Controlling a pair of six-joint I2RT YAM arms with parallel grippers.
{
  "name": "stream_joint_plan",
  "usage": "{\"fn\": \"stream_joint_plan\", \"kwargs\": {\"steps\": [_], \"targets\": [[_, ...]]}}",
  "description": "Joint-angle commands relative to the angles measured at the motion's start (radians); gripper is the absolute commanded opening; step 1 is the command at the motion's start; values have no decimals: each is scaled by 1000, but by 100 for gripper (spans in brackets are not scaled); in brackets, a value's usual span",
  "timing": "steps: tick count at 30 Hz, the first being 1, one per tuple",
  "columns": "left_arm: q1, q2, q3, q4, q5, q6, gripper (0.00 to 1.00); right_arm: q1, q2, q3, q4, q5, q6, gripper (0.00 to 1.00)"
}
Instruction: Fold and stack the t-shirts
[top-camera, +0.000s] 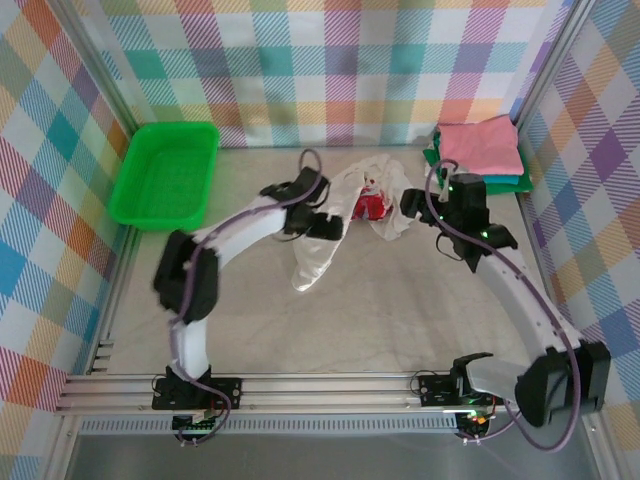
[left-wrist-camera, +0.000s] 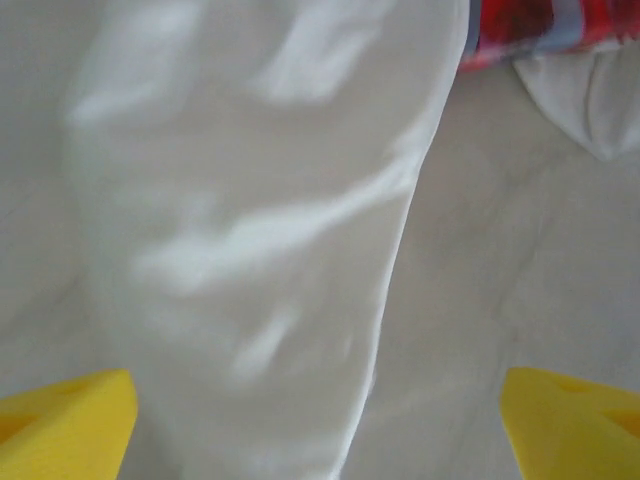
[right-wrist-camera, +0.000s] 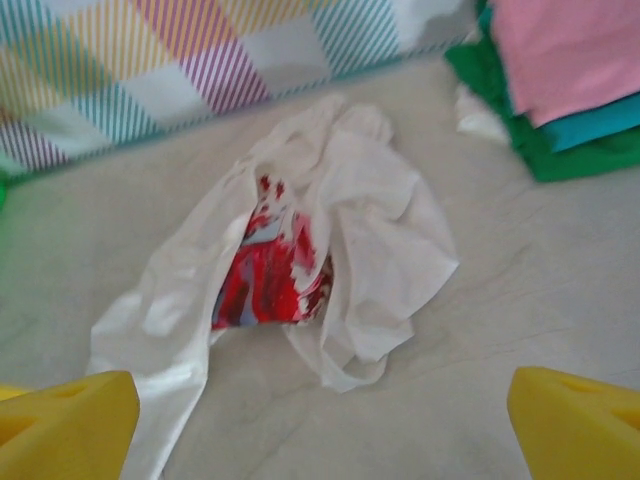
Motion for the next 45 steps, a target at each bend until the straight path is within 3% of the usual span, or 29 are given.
{"fn": "stream_joint_plan", "kwargs": {"steps": [1, 4, 7, 11, 13, 16, 18, 20, 21, 23, 27, 29, 34, 38, 41, 45], "targets": [[12, -227, -179, 166, -98, -89, 91, 3, 142, 110, -88, -87, -55, 95], [12, -219, -308, 156, -62, -124, 89, -4, 315, 251, -151, -72, -65, 93], [-4, -184, -410, 283, 39, -170, 85, -23, 510, 455, -252, -136, -61, 91], [-46, -109, -449, 427, 62, -193, 80, -60, 740, 655, -354, -161, -42, 82], [-61, -75, -456, 474, 59, -193, 76, -75, 802, 676, -294, -183, -28, 80], [-62, -24, -452, 500, 56, -195, 62, -76, 951, 817, -338, -283, -57, 73], [-58, -22, -460, 499, 17, -198, 42, -74, 1044, 920, -409, -347, -72, 61], [-45, -50, -476, 497, -16, -209, 21, -69, 1059, 902, -375, -349, -66, 45], [-33, -73, -487, 493, -26, -216, 10, -69, 1052, 885, -366, -340, -51, 40], [-14, -119, -497, 483, -48, -212, 0, -69, 1017, 831, -311, -334, -45, 29], [52, -201, -476, 384, -89, -208, 0, -75, 915, 723, -246, -314, -16, 7], [88, -253, -482, 368, -85, -208, 0, -75, 824, 625, -197, -291, 0, 0], [178, -422, -510, 253, -136, -214, 0, -75, 510, 327, -111, -179, 47, 0], [272, -581, -525, 185, -131, -191, 0, -75, 265, 166, -152, -101, 52, 0], [341, -617, -461, 119, -119, -135, 0, -73, 161, 175, -237, -85, 30, 0], [378, -571, -324, 91, -110, -73, 0, -73, 134, 283, -307, -76, -2, 0]]}}
